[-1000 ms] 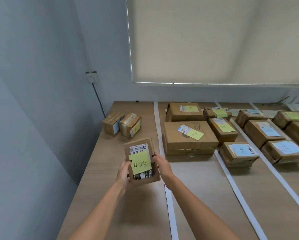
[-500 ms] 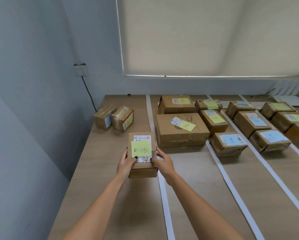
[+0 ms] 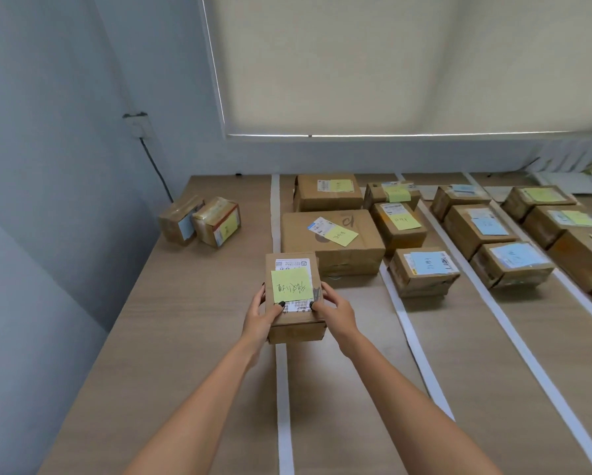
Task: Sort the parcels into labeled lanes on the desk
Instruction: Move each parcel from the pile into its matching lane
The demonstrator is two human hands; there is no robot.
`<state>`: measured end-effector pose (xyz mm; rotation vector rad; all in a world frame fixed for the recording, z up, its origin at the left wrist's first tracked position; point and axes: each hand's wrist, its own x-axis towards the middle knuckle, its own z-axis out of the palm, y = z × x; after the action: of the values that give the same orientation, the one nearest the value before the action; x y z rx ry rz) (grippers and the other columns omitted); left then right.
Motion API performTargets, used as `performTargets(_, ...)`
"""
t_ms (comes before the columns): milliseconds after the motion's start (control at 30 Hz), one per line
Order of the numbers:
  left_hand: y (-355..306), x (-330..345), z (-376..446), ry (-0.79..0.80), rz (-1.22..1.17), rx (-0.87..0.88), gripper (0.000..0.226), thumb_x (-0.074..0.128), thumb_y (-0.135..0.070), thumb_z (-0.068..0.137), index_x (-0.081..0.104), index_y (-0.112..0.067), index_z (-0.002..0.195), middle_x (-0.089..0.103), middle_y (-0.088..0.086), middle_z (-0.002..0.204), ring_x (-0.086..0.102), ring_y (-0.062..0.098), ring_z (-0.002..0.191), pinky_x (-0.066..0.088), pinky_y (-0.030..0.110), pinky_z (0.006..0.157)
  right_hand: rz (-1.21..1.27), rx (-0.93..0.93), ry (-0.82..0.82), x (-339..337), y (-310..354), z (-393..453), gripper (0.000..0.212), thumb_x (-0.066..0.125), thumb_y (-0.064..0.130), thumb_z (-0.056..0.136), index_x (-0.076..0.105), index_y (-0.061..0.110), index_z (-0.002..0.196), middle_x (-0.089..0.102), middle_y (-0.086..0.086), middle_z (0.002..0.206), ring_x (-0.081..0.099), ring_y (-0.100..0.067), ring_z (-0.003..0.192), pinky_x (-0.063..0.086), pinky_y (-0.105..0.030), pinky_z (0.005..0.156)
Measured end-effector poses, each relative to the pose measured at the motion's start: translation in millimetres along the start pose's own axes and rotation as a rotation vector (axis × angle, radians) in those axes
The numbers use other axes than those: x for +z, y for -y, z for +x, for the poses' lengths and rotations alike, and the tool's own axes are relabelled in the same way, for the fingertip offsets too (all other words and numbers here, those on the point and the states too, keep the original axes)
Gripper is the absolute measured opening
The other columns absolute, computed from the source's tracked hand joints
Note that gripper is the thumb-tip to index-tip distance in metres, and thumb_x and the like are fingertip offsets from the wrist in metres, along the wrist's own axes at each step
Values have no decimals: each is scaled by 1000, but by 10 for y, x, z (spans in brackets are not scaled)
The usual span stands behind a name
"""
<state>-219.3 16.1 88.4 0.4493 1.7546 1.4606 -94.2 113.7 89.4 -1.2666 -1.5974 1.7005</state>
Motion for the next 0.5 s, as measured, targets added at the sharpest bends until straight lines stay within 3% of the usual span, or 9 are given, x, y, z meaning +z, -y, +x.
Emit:
performTargets(167,123,520,-85,-9,10,-18,59,57,-21,91,31,-36,142,47,-1,137,52,19,112,47,26,65,0,6,12,-520,-130,48,54,60,15,85,47,28,136,56,4,123,52,-15,111,51,-31,88)
performTargets(333,195,880,-121,-1,-47,-45,60,53,-8,90,35,-37,139,51,-1,133,54,20,114,48,31,80,-12,-21,48,-902,-208,66,52,62,10,86,45,27,132,52,5,122,53,-9,98,51,-23,74)
performTargets(500,252,1083,-116,-10,-32,-24,65,49,4,87,36,-32,140,55,-17,112,56,6,97,46,21,67,6,-8,71,-1098,-309,83,55,64,6,85,42,27,131,50,5,120,53,-6,93,49,-20,65)
